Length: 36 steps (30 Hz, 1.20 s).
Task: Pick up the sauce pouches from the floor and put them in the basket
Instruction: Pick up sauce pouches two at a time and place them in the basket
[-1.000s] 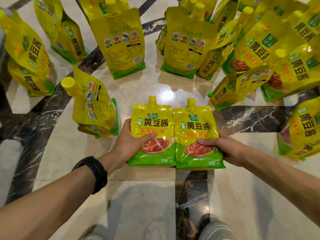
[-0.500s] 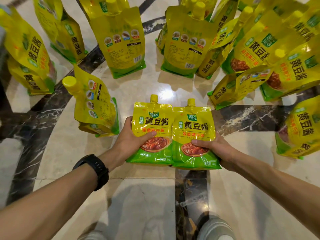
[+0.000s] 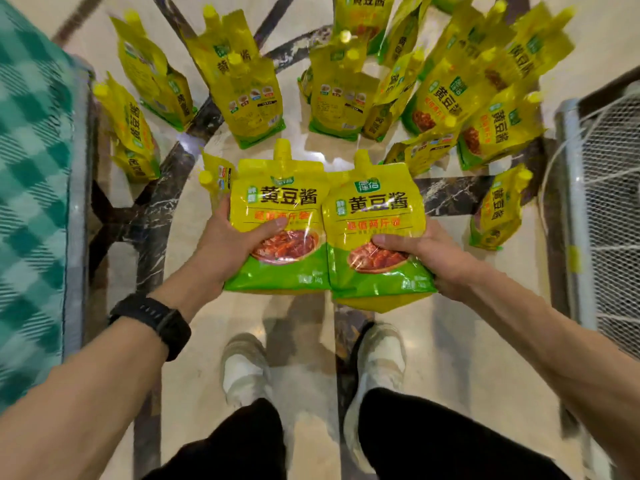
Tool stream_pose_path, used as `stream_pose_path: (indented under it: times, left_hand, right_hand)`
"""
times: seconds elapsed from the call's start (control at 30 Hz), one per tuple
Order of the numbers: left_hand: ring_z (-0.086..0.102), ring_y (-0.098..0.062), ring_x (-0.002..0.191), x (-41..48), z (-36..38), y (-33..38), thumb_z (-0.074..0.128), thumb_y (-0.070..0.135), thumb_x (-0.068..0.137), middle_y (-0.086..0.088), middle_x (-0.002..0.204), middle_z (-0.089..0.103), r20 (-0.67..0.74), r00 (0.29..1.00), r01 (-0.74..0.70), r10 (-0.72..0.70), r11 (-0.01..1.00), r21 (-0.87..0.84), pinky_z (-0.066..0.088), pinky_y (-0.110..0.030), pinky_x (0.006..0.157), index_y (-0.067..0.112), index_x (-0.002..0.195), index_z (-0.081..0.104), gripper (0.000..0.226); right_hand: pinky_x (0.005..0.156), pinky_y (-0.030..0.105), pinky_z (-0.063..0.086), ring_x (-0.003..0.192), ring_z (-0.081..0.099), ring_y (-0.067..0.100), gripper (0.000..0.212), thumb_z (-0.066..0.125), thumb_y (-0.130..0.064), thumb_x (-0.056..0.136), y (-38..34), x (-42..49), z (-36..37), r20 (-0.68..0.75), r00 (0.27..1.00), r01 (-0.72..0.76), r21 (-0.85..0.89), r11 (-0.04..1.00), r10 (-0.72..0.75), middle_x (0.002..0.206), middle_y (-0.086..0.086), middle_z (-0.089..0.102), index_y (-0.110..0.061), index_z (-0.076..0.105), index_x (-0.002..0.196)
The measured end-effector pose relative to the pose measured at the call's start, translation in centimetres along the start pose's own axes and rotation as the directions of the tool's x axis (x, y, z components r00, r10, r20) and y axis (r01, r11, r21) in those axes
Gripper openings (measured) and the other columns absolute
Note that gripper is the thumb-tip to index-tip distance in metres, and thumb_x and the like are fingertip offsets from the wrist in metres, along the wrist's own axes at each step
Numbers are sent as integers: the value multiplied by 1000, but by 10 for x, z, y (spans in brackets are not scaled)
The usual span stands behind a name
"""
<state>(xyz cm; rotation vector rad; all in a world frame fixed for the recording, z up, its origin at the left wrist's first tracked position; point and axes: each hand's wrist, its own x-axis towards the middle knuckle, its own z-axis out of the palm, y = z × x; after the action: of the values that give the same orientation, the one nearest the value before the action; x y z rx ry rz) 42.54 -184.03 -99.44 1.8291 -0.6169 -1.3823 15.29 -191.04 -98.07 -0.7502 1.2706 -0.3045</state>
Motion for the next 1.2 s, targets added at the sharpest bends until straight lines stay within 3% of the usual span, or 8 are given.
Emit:
stream_pose_path:
  times: [0.13, 0.27, 0.37, 0.43, 0.6, 0.77, 1.0, 1.2]
  left_hand:
    - [73, -7, 89, -95, -24, 126, 87, 29, 61, 7, 104, 75, 27, 999, 47, -46, 998, -43, 60, -28, 74, 29, 120, 58, 66]
    - [74, -7, 70, -211, -47, 272, 89, 25, 59, 4, 88, 76, 94, 990, 120, -110, 987, -105, 57, -23, 52, 26, 117, 60, 66]
    - [75, -13, 70, -291, -56, 365, 101, 46, 18, -4, 90, 79, 144, 982, 140, -123, 984, -114, 57, -26, 51, 20, 120, 62, 112]
    - [76, -21, 78, -336, -61, 412, 101, 39, 24, -6, 99, 78, 170, 980, 132, -106, 980, -150, 61, -34, 56, 20, 132, 56, 119]
    - [76, -22, 77, -410, -50, 479, 100, 46, 7, -4, 95, 79, 152, 988, -6, 43, 972, -234, 59, -33, 53, 18, 127, 56, 131]
    - [76, -24, 81, -437, -29, 525, 100, 45, 9, -5, 99, 78, 203, 956, -158, 211, 956, -246, 60, -33, 56, 23, 127, 57, 128]
    - [75, -28, 94, -422, -8, 588, 98, 25, 41, -6, 108, 76, 456, 804, -326, 382, 924, -199, 62, -37, 66, 34, 119, 61, 87]
    - [74, -31, 94, -404, 33, 618, 100, 48, 23, -10, 110, 75, 705, 626, -331, 334, 932, -147, 61, -39, 68, 28, 128, 56, 115]
  right_hand:
    - [74, 36, 62, 92, 74, 27, 67, 82, -12, 63, -96, -123, 18, -30, 999, 39, 20, 999, -38, 107, 11, 76, -7, 59, 126]
    - [74, 32, 60, 95, 74, 23, 69, 88, -13, 58, -196, -265, 30, -66, 994, 98, 103, 990, -92, 106, 6, 76, -11, 62, 122]
    - [74, 34, 61, 96, 74, 26, 83, 94, -28, 41, -263, -364, 35, -54, 988, 152, 173, 973, -144, 106, 7, 76, -15, 64, 117]
    - [81, 39, 60, 99, 73, 28, 86, 95, -31, 37, -299, -418, 36, -33, 977, 214, 182, 960, -212, 108, 9, 76, -16, 65, 116]
    - [83, 40, 60, 99, 72, 30, 89, 92, -24, 38, -354, -500, 25, -42, 919, 392, 187, 901, -391, 110, 13, 74, -9, 62, 121]
    - [78, 37, 60, 97, 72, 30, 96, 98, -25, 32, -379, -545, 6, -102, 865, 501, 227, 835, -491, 111, 15, 74, -10, 62, 120]
    - [72, 37, 61, 93, 73, 33, 106, 102, -30, 21, -377, -580, 5, -312, 806, 588, 325, 741, -503, 109, 18, 74, -7, 64, 117]
    - [84, 45, 58, 99, 72, 34, 105, 101, -36, 24, -352, -624, 18, -617, 660, 696, 287, 658, -429, 109, 17, 74, -8, 64, 118]
